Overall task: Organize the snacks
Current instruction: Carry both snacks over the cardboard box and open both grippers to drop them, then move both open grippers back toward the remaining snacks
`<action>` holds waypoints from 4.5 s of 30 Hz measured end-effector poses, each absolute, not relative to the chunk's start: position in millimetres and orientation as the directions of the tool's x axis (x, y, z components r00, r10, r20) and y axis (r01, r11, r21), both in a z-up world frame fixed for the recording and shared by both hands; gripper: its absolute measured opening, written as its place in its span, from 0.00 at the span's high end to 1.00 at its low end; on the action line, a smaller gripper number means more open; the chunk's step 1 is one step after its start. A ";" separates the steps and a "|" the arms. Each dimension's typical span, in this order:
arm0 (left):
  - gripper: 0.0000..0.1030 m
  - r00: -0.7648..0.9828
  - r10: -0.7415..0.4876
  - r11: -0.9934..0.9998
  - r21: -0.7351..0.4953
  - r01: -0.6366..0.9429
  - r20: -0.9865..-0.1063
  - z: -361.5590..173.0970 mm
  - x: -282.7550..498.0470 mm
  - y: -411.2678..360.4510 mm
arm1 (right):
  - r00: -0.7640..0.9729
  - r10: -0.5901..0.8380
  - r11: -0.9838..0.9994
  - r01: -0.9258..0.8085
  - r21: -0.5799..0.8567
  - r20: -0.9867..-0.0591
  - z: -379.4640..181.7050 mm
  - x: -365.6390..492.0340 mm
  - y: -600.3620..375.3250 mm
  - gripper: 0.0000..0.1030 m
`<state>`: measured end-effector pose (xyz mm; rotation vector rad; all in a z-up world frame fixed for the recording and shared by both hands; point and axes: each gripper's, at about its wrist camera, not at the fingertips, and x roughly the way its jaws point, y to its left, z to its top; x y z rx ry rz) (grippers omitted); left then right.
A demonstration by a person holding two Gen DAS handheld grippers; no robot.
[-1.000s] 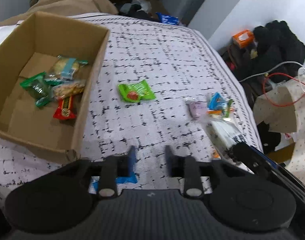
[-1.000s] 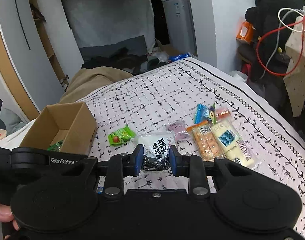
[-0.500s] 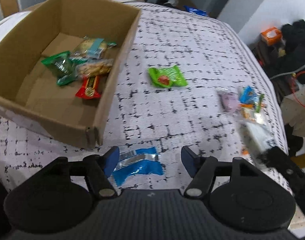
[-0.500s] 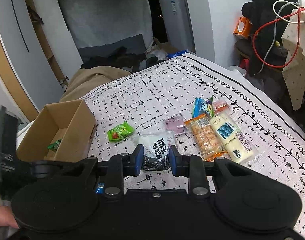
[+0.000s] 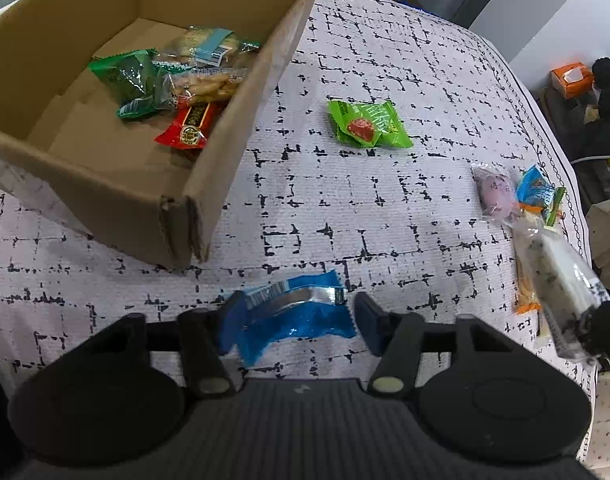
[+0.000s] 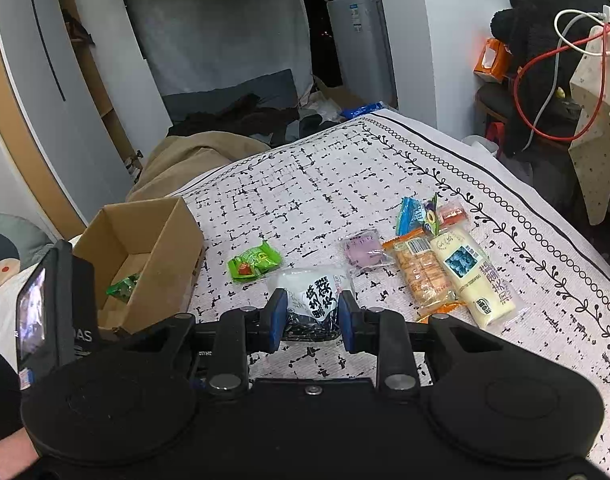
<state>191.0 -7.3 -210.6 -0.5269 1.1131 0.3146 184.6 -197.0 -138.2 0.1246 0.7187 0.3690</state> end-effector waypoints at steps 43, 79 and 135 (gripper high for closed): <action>0.78 0.764 -0.052 0.754 -0.527 -0.392 -0.643 -80.1 162.6 77.5 | 0.704 0.430 0.894 -0.419 0.158 -0.565 -72.7 191.2 -79.3 0.74; 0.28 0.653 0.077 0.603 -0.486 -0.632 -0.754 -113.5 168.8 149.2 | 0.657 0.412 0.906 -0.370 0.206 -0.632 -101.0 205.9 -63.8 0.29; 0.01 0.657 0.073 0.942 -0.165 -0.292 -0.751 -137.9 216.2 -54.4 | 0.703 0.401 0.862 -0.074 0.501 -0.587 -201.2 228.1 -308.3 0.26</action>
